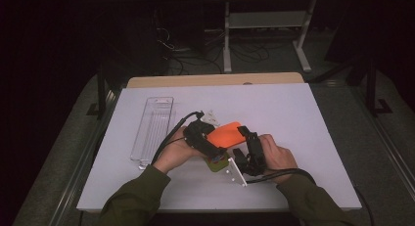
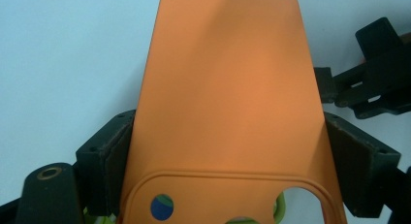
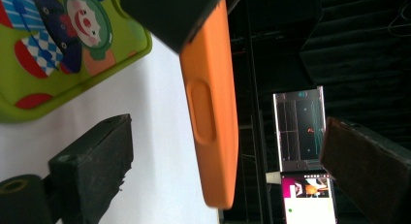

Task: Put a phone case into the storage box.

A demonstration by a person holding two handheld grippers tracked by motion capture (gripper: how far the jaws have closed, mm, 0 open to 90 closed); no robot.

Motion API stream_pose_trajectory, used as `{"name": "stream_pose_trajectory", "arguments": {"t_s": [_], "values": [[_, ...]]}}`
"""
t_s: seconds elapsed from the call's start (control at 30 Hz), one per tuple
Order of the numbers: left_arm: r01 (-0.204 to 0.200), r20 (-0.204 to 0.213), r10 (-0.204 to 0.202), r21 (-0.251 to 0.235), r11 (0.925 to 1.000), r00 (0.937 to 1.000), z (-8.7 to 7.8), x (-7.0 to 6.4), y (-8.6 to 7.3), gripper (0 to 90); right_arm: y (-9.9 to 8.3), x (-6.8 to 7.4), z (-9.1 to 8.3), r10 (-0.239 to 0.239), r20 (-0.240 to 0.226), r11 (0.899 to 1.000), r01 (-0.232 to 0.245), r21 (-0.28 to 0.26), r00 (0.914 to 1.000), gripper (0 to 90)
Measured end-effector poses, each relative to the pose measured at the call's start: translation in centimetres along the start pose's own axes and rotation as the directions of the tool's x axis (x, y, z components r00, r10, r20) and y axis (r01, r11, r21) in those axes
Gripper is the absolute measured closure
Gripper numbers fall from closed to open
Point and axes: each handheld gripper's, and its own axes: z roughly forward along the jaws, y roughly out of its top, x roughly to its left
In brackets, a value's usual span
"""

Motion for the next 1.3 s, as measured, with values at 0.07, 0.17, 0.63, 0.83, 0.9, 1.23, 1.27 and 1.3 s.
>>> {"name": "stream_pose_trajectory", "arguments": {"t_s": [0.07,0.17,0.63,0.83,0.9,1.23,1.27,1.3], "values": [[0.004,0.005,-0.004,-0.001,1.0,1.0,0.1,-0.1,0.0,15.3,0.2,0.1,0.0,-0.009,0.003,1.0,0.009,-0.002,1.0,6.8],[-0.007,0.004,0.007,0.005,1.0,1.0,0.1,-0.1,0.1,15.4,0.4,0.2,0.0,-0.029,-0.001,1.0,0.029,-0.008,0.9996,12.4],[-0.017,0.014,0.017,0.007,0.9998,0.9998,0.1,-0.2,0.1,15.3,1.0,0.6,-0.3,-0.069,-0.016,0.998,0.069,-0.015,0.9975,41.2],[-0.017,0.018,0.017,0.004,0.9998,0.9997,0.2,-0.3,0.1,15.3,1.0,0.6,-0.3,-0.079,-0.023,0.997,0.079,-0.005,0.9966,50.5],[-0.013,0.019,0.013,0.002,0.9999,0.9997,0.3,-0.4,0.1,15.4,1.0,0.6,-0.3,-0.082,-0.019,0.997,0.082,-0.002,0.9964,52.9],[-0.014,0.022,0.014,0.006,0.9999,0.9997,0.2,-0.2,0.1,15.4,1.1,0.6,-0.4,-0.095,-0.011,0.995,0.095,-0.009,0.9954,69.5],[-0.014,0.024,0.014,0.003,0.9999,0.9996,0.2,-0.2,0.1,15.4,1.1,0.6,-0.4,-0.098,-0.014,0.995,0.098,-0.01,0.9951,71.0],[0.005,0.026,-0.005,-0.005,1.0,0.9997,0.2,-0.3,0.1,15.4,1.2,0.6,-0.4,-0.1,-0.016,0.995,0.1,-0.01,0.9949,72.0]]}}
